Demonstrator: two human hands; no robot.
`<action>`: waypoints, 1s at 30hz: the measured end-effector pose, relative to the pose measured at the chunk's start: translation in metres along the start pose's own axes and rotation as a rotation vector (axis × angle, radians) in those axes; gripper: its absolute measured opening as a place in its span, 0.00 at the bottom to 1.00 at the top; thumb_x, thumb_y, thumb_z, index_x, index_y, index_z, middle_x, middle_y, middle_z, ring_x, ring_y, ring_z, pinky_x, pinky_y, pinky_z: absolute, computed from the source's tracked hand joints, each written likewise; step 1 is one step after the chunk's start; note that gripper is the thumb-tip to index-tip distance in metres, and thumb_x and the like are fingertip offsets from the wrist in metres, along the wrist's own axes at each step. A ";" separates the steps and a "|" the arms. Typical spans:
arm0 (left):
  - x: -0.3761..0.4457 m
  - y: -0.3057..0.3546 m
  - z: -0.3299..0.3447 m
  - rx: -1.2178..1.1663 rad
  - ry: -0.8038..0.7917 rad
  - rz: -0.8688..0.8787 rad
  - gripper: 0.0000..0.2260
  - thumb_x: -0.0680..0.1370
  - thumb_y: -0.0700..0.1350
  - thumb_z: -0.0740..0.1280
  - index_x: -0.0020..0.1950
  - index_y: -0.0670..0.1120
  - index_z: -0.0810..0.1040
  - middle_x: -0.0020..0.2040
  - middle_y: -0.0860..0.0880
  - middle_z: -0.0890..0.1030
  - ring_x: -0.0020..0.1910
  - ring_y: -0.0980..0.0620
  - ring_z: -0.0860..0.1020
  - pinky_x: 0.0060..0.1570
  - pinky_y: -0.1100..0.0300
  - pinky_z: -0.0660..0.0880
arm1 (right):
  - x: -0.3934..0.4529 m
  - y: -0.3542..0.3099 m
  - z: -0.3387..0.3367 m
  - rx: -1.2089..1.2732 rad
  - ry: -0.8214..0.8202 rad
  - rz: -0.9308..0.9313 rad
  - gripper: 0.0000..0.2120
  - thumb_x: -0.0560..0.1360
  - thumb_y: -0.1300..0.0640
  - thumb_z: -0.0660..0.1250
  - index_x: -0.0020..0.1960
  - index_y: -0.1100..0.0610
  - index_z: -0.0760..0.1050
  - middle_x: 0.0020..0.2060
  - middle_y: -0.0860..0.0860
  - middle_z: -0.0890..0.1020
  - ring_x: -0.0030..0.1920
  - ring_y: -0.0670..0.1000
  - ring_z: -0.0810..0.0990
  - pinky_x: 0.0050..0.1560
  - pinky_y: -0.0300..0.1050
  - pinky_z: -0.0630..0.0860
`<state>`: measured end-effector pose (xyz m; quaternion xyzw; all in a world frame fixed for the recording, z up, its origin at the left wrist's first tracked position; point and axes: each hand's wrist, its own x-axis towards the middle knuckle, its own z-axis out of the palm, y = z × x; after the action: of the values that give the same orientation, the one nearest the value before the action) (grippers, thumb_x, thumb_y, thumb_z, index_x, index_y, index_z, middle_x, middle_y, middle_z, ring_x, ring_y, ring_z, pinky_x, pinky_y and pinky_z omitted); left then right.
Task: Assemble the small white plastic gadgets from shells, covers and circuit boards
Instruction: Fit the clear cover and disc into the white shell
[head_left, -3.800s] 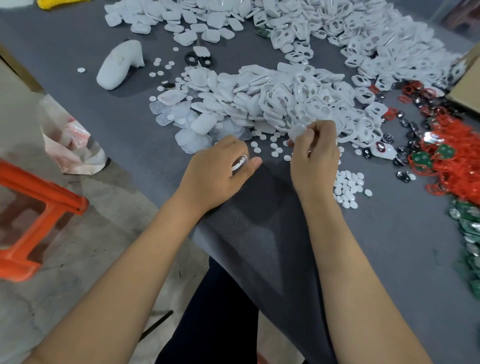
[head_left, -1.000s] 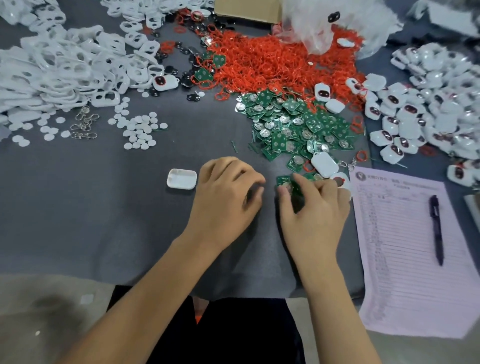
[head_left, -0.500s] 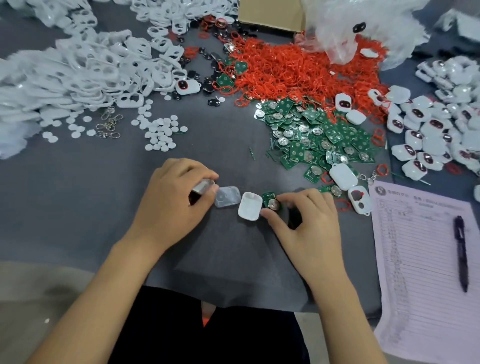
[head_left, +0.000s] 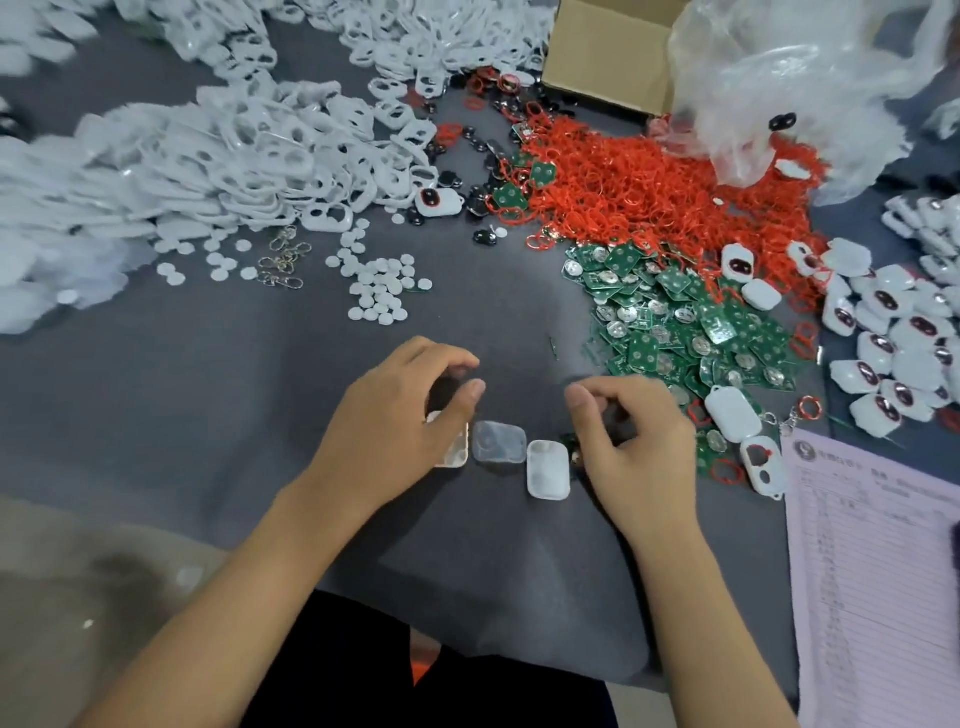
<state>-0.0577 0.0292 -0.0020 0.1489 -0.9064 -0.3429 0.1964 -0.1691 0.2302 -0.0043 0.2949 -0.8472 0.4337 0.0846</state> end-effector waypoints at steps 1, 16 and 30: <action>0.006 0.000 0.002 -0.003 0.023 -0.003 0.07 0.82 0.51 0.68 0.57 0.53 0.82 0.50 0.59 0.80 0.43 0.67 0.75 0.45 0.71 0.69 | 0.008 -0.001 0.006 0.005 0.025 -0.003 0.05 0.80 0.47 0.67 0.46 0.43 0.80 0.40 0.40 0.80 0.45 0.44 0.77 0.50 0.41 0.73; 0.180 -0.021 0.030 0.355 0.033 0.025 0.14 0.84 0.47 0.65 0.69 0.50 0.79 0.63 0.47 0.80 0.67 0.45 0.71 0.63 0.50 0.70 | 0.139 0.008 0.076 -0.151 0.210 -0.177 0.16 0.81 0.57 0.67 0.34 0.58 0.74 0.31 0.52 0.76 0.36 0.58 0.72 0.42 0.52 0.68; 0.186 -0.031 0.037 0.365 0.011 0.061 0.11 0.84 0.49 0.66 0.66 0.51 0.79 0.58 0.47 0.78 0.65 0.43 0.70 0.65 0.48 0.65 | 0.161 0.020 0.079 -0.150 0.195 0.066 0.13 0.82 0.53 0.64 0.39 0.53 0.77 0.35 0.47 0.79 0.40 0.56 0.77 0.46 0.52 0.69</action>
<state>-0.2337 -0.0478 -0.0011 0.1564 -0.9566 -0.1658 0.1815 -0.3023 0.1086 -0.0018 0.2160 -0.8742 0.3985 0.1741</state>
